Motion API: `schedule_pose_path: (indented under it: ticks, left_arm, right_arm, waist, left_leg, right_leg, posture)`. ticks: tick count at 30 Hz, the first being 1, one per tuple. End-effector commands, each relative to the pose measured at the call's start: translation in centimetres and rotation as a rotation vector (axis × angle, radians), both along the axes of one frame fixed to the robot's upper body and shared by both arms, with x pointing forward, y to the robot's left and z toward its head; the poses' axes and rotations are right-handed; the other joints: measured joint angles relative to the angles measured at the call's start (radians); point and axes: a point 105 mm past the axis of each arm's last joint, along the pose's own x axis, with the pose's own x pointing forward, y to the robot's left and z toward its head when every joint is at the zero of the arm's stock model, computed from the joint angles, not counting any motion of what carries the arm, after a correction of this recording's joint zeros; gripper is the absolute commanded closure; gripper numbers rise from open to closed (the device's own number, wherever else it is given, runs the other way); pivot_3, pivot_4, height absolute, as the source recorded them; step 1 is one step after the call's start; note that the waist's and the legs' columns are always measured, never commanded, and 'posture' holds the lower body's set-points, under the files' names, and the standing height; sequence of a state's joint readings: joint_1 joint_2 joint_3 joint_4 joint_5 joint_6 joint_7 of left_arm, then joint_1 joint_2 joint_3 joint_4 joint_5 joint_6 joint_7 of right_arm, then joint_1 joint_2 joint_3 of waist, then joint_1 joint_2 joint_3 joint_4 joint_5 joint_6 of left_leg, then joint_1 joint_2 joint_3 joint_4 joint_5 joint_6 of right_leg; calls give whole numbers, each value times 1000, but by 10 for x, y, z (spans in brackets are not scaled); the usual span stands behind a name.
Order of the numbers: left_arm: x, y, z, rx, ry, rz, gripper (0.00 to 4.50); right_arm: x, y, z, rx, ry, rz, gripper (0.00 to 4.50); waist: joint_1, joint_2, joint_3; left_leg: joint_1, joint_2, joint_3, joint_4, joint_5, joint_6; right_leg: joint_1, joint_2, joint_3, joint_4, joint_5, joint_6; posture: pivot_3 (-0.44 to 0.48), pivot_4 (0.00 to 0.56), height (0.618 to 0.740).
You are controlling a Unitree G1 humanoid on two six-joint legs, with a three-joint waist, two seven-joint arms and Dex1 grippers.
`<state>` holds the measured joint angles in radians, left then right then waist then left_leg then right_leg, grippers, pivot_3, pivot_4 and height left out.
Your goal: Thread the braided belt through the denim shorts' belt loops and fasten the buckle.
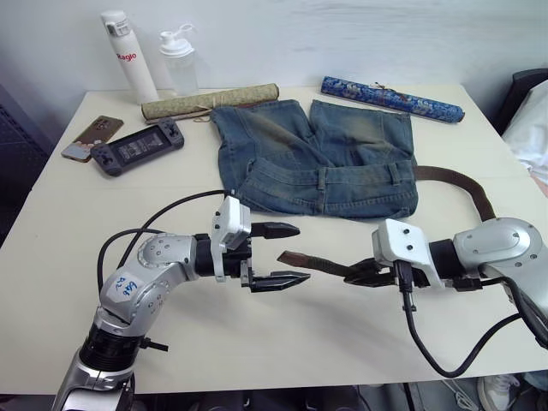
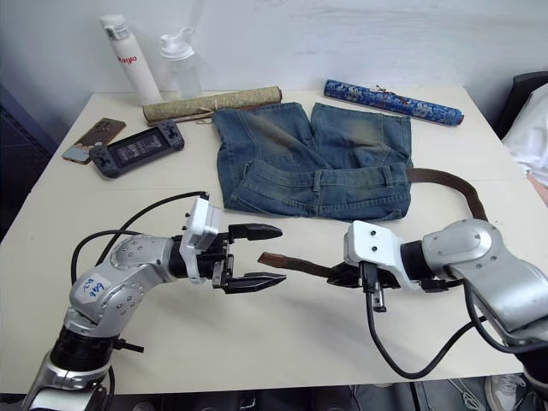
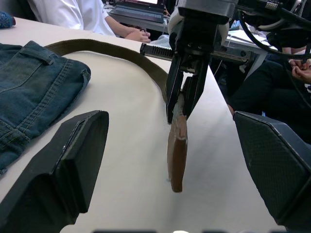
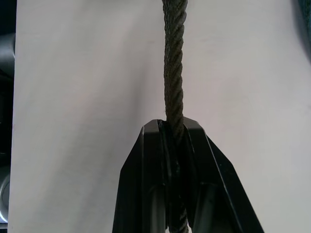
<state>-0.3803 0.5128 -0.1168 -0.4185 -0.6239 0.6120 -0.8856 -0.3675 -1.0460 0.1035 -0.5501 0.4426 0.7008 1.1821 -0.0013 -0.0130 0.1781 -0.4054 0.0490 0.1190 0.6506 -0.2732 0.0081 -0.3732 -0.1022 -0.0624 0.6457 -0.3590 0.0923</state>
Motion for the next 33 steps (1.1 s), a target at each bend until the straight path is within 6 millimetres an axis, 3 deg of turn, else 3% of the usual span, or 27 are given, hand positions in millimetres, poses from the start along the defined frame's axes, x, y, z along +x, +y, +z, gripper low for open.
schedule_pose_path:
  ticks: [1, 6, 8, 19, 24, 28, 31, 33]
  left_arm:
    - [-5, 1, 9, -5, -38, -14, 1200]
    - [-4, 5, 8, -8, -31, -3, 3685]
    - [-4, 7, 6, -5, -30, -2, 4462]
    - [-2, 12, -2, -10, 25, 32, 4462]
    - [0, 10, -5, -60, 88, 71, 4500]
    - [4, 6, -3, -140, 174, 106, 4500]
    - [12, 3, 3, -232, 258, 150, 4500]
    - [19, 2, 8, -294, 320, 179, 4500]
  right_arm:
    - [0, 1, 6, -12, -36, 15, 4500]
    - [1, -1, 5, -18, -38, 11, 4500]
    - [1, -1, 5, -18, -39, 8, 4500]
    - [6, 3, 12, 18, -97, -15, 4500]
    - [13, 5, 33, 132, -144, -98, 2478]
    - [21, -18, 71, 339, -151, -289, 418]
    - [2, -28, 93, 576, -25, -308, 418]
    - [-20, -28, 92, 674, 71, -267, 418]
  waist:
    - [0, 0, 0]
    - [1, 0, 0]
    - [1, 0, 0]
    - [0, 0, 0]
    - [0, 0, 0]
    - [4, 0, 0]
    - [6, 0, 0]
    - [8, 0, 0]
  left_leg:
    - [0, 0, 0, 0, 0, 0]
    - [0, 0, 0, 0, 0, 0]
    - [0, 0, 0, 0, 0, 0]
    - [0, 0, 0, 0, 0, 0]
    - [0, 0, 0, 0, 0, 0]
    - [-1, 0, 0, 0, 0, 0]
    - [-1, 0, -1, 0, 0, 0]
    - [-1, 0, -3, 0, 0, 1]
  right_leg:
    - [0, 0, 0, 0, 0, 0]
    - [0, 0, 0, 0, 0, 0]
    - [0, 0, 0, 0, 0, 0]
    - [0, 0, 0, 0, 0, 0]
    - [0, 0, 0, 0, 0, 0]
    - [0, -1, 0, 0, 0, 0]
    - [1, -2, -1, 0, 0, 0]
    - [2, -2, -2, -1, 0, 0]
  posture:
    - [0, 150, 737]
    - [0, 150, 737]
    - [0, 150, 737]
    - [0, 150, 737]
    - [0, 150, 737]
    - [0, 150, 737]
    - [0, 150, 737]
    - [0, 150, 737]
